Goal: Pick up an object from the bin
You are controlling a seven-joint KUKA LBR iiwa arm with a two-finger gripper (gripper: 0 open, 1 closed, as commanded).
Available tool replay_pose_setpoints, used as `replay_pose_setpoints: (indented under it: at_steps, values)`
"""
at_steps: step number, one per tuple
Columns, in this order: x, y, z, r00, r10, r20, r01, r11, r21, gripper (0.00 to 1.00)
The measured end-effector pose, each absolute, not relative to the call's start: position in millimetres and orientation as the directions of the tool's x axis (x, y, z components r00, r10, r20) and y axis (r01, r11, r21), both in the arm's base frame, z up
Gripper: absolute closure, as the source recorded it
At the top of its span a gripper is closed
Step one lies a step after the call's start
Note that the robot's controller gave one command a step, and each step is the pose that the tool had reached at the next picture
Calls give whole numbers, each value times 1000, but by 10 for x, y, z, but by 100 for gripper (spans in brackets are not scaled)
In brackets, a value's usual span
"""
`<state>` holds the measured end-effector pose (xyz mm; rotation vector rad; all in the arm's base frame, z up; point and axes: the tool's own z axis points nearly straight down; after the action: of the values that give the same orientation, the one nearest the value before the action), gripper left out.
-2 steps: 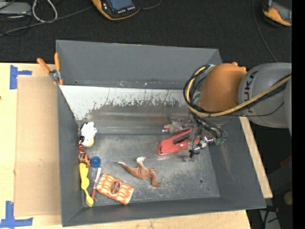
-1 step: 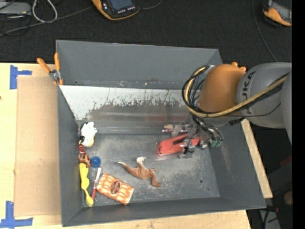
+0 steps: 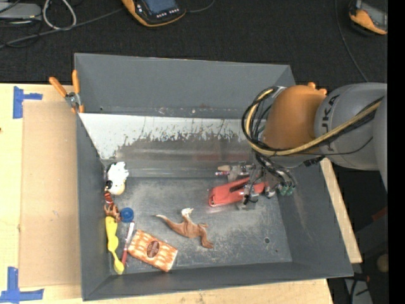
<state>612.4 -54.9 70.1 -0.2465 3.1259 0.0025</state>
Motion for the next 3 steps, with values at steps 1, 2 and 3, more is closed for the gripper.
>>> replay_pose_setpoints:
  at_steps: [1,2,3]
  values:
    - [6111,-544,834,-988,-157,-3,-157,988,2,100]
    - [6104,-541,951,-988,-158,-2,-158,987,3,100]
    - [6100,-537,1129,-987,-158,-1,-158,987,3,100]
